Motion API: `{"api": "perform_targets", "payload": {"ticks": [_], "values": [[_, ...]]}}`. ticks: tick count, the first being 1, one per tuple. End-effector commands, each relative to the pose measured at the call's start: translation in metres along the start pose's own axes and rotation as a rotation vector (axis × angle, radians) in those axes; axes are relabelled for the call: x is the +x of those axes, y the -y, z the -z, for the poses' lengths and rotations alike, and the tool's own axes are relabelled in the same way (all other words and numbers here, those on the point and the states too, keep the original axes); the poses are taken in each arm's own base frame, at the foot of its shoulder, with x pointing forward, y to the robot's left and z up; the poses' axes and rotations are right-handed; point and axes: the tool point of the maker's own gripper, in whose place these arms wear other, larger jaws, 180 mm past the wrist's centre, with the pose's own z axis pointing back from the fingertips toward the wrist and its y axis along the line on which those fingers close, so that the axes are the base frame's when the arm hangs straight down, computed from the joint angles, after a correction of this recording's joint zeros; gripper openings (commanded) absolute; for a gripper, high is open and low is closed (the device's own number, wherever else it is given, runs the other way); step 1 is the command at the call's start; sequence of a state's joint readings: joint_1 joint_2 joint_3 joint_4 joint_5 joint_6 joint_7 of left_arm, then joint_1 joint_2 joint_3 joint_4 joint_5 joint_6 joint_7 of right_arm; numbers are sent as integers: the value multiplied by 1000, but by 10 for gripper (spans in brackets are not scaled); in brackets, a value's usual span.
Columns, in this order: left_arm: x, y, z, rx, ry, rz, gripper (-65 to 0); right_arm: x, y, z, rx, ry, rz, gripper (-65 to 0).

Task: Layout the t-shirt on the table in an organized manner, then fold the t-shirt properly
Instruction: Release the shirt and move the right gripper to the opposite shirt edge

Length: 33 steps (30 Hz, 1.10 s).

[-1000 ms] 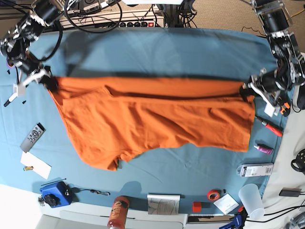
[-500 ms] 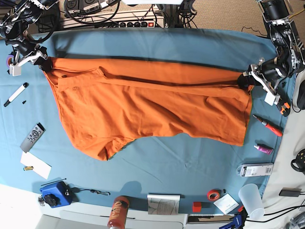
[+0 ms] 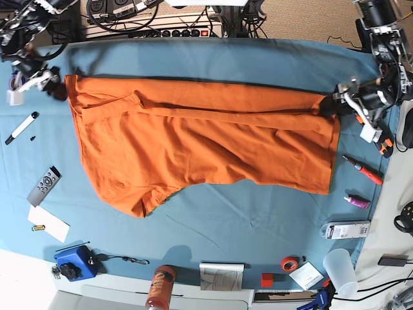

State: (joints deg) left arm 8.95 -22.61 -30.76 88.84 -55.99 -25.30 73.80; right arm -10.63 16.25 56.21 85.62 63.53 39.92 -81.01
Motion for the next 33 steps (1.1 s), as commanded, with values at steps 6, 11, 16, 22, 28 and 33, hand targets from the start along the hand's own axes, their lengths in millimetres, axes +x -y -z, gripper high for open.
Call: {"api": "perform_targets", "payload": {"ticks": [6,11,16,22,28,33], "values": [[7,0,-34,99,-7,162,-319,41,-2,-17,16,84,-74,-462],[21,10,-44,123,36,233,-319,65,-4,-17,11,122,-111,-463],[61,-1,-72,214,171,262,-319,134,-13,-13,-43,188,-241,-463],[113,-8,-107,283,325,307,-319,207,-52,25,-127,195,-555,-465],[126,-8,-112,303,363,329,-319,232,-84,99,-79,121,-656,-465],[125,-8,-112,302,362,329,-319,222,-101,158,-24,-28,-654,-465]]}}
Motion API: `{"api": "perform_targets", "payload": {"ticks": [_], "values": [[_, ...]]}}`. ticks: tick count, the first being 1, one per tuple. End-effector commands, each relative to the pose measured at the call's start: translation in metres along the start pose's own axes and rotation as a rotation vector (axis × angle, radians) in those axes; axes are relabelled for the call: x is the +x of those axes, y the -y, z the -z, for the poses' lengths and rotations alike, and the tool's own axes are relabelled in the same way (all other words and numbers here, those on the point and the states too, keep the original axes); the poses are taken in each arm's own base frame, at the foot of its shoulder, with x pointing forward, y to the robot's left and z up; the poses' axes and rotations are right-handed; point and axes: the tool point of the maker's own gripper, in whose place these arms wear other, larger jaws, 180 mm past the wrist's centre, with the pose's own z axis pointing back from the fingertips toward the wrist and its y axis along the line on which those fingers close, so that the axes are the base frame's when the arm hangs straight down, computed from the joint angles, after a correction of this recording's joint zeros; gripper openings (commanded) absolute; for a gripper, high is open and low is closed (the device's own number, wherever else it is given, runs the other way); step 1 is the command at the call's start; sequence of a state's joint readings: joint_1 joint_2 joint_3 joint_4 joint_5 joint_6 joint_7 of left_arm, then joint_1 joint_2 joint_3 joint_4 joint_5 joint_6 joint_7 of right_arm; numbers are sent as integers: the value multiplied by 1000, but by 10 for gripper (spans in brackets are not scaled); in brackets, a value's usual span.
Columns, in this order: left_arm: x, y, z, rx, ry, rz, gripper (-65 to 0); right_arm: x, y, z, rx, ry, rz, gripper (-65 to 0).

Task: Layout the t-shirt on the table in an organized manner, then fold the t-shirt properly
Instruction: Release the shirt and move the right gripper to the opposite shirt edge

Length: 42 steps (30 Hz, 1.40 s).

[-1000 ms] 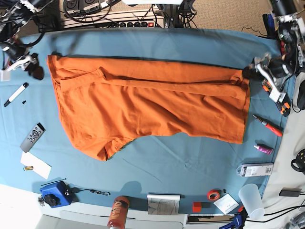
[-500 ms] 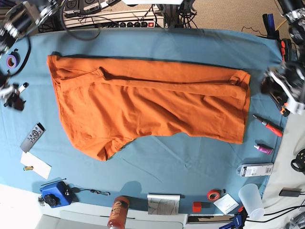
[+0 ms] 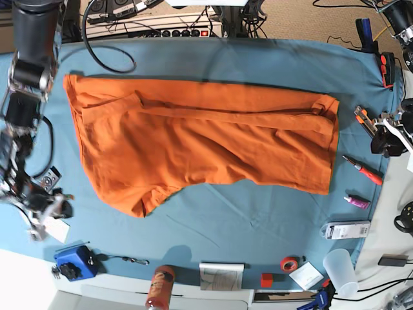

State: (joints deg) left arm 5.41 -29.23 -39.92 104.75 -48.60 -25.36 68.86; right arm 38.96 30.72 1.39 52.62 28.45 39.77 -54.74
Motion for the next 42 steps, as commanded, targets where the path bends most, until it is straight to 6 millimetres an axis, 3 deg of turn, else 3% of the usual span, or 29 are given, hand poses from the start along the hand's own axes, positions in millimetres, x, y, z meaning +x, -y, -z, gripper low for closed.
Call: {"api": "perform_targets", "payload": {"ticks": [1,4,8,15,19,25,28,36,42], "values": [[17,-3,-6,8,51,28,-319,25,3,-4,-8,50,-22,-465],[17,-3,-6,8,50,28,-319,21,-12,19,8,-13,-59,-465],[17,-3,-6,8,50,27,-319,-1,-21,43,-22,-84,-60,-465],[18,-2,-6,2,54,25,-319,-30,-35,62,-2,-138,-33,-467],[18,-2,-6,2,54,25,-319,-58,-37,64,-7,-195,-23,-640],[20,-1,-6,1,66,25,-319,-99,-36,61,-34,-332,15,-650],[24,-1,-7,1,92,25,-319,-93,-38,59,-42,-320,3,-650],[22,1,-5,-4,91,16,-319,-45,-56,31,-122,-191,-148,-650],[19,6,-2,-18,94,-4,-319,-52,-80,7,-131,-201,-225,-650]]}}
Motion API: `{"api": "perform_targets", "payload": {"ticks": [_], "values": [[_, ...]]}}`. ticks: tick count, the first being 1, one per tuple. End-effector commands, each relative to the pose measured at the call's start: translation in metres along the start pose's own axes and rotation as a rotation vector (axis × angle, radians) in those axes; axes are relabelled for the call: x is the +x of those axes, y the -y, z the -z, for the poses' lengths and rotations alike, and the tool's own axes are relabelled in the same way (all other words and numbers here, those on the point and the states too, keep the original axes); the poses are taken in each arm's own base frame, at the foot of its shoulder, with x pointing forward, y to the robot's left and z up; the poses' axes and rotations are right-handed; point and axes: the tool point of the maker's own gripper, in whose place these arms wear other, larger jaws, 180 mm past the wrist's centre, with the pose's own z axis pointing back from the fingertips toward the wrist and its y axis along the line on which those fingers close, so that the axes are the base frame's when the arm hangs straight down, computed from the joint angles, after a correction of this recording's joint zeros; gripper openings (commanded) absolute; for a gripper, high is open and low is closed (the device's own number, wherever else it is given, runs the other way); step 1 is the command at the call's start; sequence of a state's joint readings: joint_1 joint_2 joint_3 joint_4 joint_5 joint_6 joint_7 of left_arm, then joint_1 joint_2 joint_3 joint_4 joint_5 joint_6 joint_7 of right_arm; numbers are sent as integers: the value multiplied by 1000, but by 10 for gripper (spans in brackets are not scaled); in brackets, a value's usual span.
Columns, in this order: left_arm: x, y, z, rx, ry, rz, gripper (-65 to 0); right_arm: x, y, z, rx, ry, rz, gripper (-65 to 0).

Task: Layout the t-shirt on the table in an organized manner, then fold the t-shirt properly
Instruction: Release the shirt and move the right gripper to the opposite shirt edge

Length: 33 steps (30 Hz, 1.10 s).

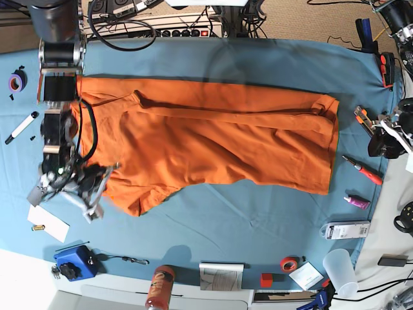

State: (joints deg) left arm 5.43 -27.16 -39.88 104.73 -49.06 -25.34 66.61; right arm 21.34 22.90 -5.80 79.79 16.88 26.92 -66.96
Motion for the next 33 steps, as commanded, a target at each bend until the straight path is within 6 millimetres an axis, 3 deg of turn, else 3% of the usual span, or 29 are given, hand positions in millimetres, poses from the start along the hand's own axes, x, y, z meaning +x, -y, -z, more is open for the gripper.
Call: {"api": "perform_targets", "payload": {"ticks": [1,4,9,10,13,17,20,23,27,30,33], "values": [[16,-2,-6,7,46,27,-319,15,9,-13,-24,62,-8,-650],[16,-2,-5,6,47,26,-319,16,7,-19,-38,137,-6,-650],[16,-2,-5,6,47,26,-319,8,38,-28,-124,132,49,-650],[16,-2,-5,6,47,26,-319,5,41,-30,-125,117,53,-625],[16,-2,-5,6,47,27,-319,0,46,-32,-134,109,72,-449],[16,-2,-5,5,48,26,-319,22,67,-38,-194,265,160,-435],[16,-2,-5,5,47,26,-319,12,86,-21,-200,221,245,-435],[16,-2,-5,5,47,26,-319,1,89,5,-125,155,285,-435],[16,-2,-6,5,47,26,-319,5,92,24,-69,162,338,-435],[17,-1,-5,2,50,25,-319,-1,88,36,-35,124,381,-435],[17,-1,-6,-1,54,23,-319,-18,70,51,17,62,409,-435]]}}
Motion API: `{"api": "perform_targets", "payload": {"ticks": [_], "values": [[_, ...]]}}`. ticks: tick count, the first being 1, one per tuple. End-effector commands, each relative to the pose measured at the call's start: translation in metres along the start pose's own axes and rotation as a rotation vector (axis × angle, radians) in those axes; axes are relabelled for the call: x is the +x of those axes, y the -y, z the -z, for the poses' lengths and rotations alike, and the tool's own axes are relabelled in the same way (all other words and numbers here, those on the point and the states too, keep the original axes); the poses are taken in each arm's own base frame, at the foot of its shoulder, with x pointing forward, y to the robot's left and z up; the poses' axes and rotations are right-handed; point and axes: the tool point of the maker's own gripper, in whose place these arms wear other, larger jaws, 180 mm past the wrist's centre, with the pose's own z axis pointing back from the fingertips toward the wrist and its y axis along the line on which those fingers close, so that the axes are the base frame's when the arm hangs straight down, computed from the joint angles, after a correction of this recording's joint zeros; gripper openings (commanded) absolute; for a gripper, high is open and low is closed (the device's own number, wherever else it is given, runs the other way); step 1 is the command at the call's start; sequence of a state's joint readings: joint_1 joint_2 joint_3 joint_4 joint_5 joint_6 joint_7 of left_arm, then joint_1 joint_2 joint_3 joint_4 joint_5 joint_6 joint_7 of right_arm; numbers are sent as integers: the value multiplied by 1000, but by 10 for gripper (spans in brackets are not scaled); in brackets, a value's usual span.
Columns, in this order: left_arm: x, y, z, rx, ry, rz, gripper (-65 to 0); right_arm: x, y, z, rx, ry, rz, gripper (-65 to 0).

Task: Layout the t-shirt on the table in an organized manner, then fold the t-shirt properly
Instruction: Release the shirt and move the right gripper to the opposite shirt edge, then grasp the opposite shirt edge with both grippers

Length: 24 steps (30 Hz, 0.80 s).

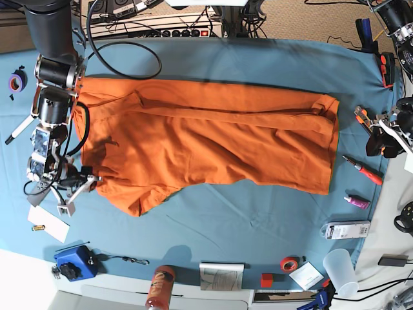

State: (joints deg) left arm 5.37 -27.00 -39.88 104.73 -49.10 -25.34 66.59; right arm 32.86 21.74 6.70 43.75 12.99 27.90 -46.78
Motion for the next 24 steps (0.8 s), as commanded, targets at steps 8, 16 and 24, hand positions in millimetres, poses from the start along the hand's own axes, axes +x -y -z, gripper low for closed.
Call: {"api": "perform_targets", "payload": {"ticks": [8,16,24], "values": [[18,-1,-6,1,56,26,-319,-44,-29,-2,120,-229,31,-589],[18,-1,-6,2,58,26,-319,-2,-33,-29,94,-141,-61,-650],[19,-1,-6,2,59,26,-319,-12,-59,-73,111,-79,-192,-650]]}}
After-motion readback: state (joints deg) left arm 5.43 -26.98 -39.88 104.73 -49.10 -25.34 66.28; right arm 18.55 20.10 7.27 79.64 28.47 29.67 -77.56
